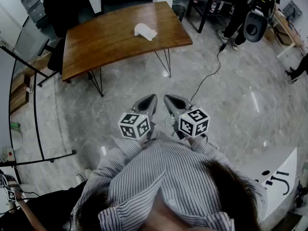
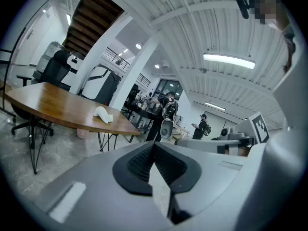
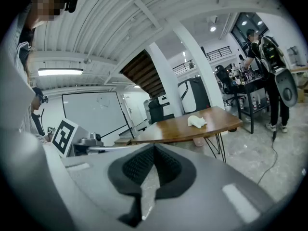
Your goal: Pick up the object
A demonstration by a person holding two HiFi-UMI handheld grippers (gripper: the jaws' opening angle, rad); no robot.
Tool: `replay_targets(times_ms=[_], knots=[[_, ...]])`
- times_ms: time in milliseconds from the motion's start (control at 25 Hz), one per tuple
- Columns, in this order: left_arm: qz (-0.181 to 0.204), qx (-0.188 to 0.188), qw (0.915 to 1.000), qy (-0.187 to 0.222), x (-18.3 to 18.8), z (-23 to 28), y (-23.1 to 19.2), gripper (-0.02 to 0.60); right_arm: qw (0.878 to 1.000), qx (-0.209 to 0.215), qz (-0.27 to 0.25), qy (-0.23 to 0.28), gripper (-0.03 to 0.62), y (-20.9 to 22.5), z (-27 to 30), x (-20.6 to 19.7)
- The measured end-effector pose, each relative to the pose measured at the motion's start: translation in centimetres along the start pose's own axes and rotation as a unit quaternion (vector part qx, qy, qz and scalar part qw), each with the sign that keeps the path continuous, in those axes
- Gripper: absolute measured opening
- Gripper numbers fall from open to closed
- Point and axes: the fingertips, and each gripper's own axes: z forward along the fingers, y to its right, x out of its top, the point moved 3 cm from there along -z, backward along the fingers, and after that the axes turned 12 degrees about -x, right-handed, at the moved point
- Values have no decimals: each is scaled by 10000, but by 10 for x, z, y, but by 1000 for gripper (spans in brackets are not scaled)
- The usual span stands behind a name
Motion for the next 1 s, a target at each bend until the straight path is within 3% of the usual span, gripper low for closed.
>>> replay_targets(times_ms=[1000], knots=[[-186,52,9997,177,10,16,-18,-2,9994,328,31,85,2,13,22,17]])
